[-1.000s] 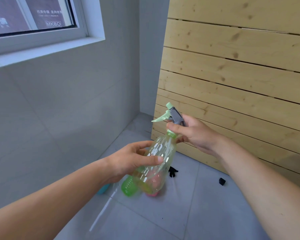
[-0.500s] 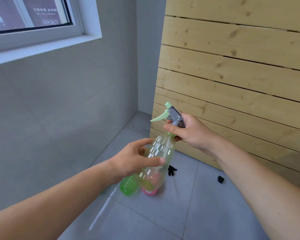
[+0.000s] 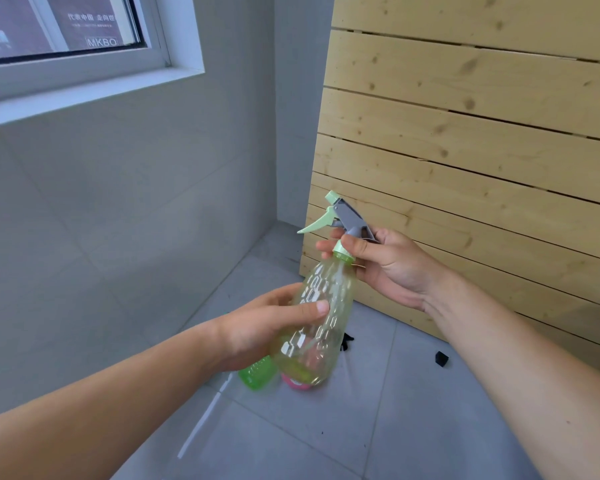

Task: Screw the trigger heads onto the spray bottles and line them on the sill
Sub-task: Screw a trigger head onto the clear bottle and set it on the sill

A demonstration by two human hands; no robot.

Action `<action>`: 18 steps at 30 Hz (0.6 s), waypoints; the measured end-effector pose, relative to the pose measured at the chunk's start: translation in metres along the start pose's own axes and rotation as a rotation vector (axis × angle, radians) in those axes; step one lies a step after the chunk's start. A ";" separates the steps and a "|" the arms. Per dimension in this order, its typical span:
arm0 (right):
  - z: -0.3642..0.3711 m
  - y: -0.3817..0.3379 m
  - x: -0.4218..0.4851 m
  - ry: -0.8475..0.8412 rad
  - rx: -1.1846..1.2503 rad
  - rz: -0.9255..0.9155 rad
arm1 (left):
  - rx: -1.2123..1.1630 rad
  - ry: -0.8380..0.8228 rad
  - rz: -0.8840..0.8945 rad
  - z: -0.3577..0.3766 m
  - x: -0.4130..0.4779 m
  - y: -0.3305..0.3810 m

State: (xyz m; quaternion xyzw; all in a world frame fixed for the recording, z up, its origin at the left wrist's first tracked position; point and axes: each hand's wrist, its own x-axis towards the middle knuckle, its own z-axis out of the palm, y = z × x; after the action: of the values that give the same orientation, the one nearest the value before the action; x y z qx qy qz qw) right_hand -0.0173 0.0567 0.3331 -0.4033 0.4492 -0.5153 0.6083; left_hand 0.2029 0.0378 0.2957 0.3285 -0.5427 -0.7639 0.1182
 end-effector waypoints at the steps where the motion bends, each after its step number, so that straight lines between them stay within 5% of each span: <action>1: 0.000 0.001 0.000 -0.019 0.018 0.002 | -0.011 0.003 0.006 -0.001 0.000 -0.001; 18: -0.005 0.022 0.009 0.227 -0.135 0.029 | 0.204 0.259 0.055 0.011 0.019 -0.010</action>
State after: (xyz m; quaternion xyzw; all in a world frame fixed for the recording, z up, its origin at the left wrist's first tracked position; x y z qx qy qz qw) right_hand -0.0153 0.0509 0.3094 -0.3757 0.5548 -0.5174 0.5323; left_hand 0.1835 0.0395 0.2817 0.4193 -0.6067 -0.6525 0.1740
